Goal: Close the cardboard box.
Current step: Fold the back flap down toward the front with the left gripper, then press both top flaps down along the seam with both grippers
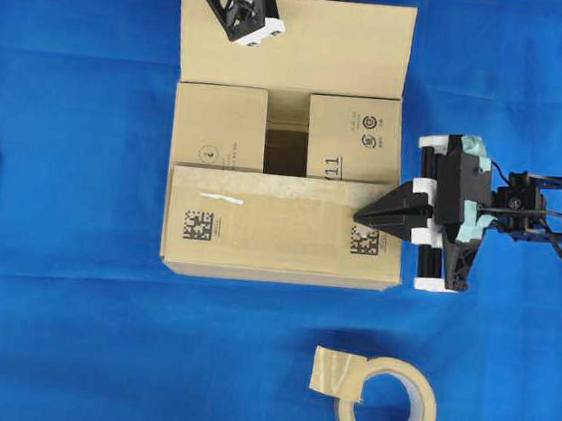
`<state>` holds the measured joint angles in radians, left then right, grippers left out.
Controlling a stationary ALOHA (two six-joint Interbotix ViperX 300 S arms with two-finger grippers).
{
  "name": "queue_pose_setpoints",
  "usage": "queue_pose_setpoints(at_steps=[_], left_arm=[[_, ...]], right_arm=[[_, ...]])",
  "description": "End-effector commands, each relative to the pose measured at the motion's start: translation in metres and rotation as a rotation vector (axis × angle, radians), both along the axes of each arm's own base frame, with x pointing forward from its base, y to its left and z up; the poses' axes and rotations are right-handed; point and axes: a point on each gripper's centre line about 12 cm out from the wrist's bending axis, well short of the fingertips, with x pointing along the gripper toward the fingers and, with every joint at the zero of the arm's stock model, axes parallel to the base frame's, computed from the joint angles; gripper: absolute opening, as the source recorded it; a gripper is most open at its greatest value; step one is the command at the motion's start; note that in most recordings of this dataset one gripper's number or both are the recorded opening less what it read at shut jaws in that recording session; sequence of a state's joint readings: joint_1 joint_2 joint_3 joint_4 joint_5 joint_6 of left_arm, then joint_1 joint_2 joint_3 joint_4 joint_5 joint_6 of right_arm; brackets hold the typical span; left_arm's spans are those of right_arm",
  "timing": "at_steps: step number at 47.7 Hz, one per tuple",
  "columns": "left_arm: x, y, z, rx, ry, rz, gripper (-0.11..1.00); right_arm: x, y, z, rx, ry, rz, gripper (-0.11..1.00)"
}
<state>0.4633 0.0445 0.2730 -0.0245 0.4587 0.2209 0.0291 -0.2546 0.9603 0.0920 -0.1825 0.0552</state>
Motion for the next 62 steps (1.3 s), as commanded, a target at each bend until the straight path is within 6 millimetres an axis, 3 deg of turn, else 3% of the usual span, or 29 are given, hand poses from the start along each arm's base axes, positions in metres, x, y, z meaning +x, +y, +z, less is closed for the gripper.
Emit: queue_pose_setpoints(at_steps=[1, 14, 33, 43, 56, 62], left_arm=[[0.002, -0.012, 0.028, 0.018, -0.053, -0.023, 0.01], [-0.002, -0.045, 0.044, -0.011, -0.053, -0.068, 0.01], [0.001, -0.112, 0.031, -0.048, -0.034, -0.202, 0.01], [0.000, -0.139, 0.007, -0.086, -0.042, -0.226, 0.01], [-0.009, -0.146, -0.047, -0.141, -0.057, -0.181, 0.01], [-0.013, -0.150, -0.058, -0.168, -0.071, -0.160, 0.01]], right_arm=[[0.004, 0.000, 0.007, 0.000, -0.028, -0.002, 0.00], [0.004, 0.000, 0.007, 0.000, -0.026, -0.002, 0.00], [0.004, 0.000, 0.007, -0.001, -0.031, -0.002, 0.00], [0.004, 0.000, 0.008, -0.001, -0.032, -0.002, 0.00], [0.004, 0.000, 0.008, -0.002, -0.032, -0.001, 0.00], [0.004, -0.001, 0.008, -0.005, -0.032, -0.002, 0.00]])
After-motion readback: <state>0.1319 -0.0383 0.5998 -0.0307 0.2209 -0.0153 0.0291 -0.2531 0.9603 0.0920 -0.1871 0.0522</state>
